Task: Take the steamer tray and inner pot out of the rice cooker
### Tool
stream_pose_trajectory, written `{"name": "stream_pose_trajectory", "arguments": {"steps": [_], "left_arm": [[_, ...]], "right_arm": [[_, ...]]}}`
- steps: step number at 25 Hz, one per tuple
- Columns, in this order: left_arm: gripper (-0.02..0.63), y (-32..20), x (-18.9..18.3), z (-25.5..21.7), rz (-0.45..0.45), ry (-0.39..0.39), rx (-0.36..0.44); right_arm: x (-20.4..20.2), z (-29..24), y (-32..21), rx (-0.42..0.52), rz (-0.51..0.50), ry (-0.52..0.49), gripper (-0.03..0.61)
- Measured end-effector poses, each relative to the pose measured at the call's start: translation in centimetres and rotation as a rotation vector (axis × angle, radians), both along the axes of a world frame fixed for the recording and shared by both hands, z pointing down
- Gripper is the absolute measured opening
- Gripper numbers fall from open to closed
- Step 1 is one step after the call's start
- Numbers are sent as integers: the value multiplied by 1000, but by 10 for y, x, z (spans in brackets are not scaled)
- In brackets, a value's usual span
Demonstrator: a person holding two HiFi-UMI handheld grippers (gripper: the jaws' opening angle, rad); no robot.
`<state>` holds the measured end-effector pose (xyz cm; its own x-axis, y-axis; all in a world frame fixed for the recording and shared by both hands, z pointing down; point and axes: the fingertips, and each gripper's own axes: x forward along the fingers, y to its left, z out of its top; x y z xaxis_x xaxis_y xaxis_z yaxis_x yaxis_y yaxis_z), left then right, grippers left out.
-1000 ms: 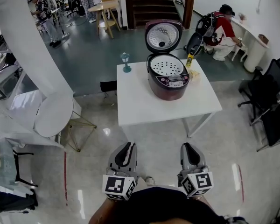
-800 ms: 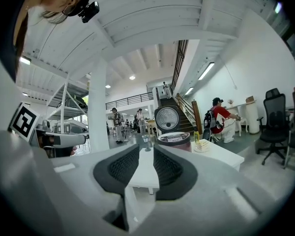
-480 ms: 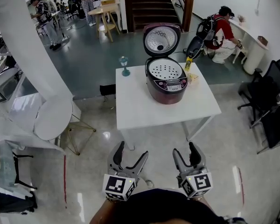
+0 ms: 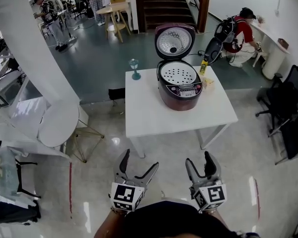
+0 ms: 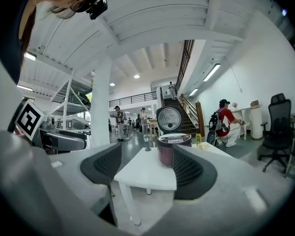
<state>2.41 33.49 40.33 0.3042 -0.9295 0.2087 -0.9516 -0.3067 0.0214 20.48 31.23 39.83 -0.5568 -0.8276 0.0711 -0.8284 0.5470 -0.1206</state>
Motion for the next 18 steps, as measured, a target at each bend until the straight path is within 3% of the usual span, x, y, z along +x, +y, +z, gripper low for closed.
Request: {"name": "stream_pose_trajectory", "arguments": {"steps": [9,15,18], "left_arm": [[442,-18,-18,5,-48,12,-11],[442,-56,-24,-3,-58,21,44],[442,-83,-24,-4,-44,18,60]], "right_arm": [[-3,9,-29,-16,15,-5,304],[-12,-1,-66,9,-5,-56,304],[-10,0,-92,27,12,-6,304]]}}
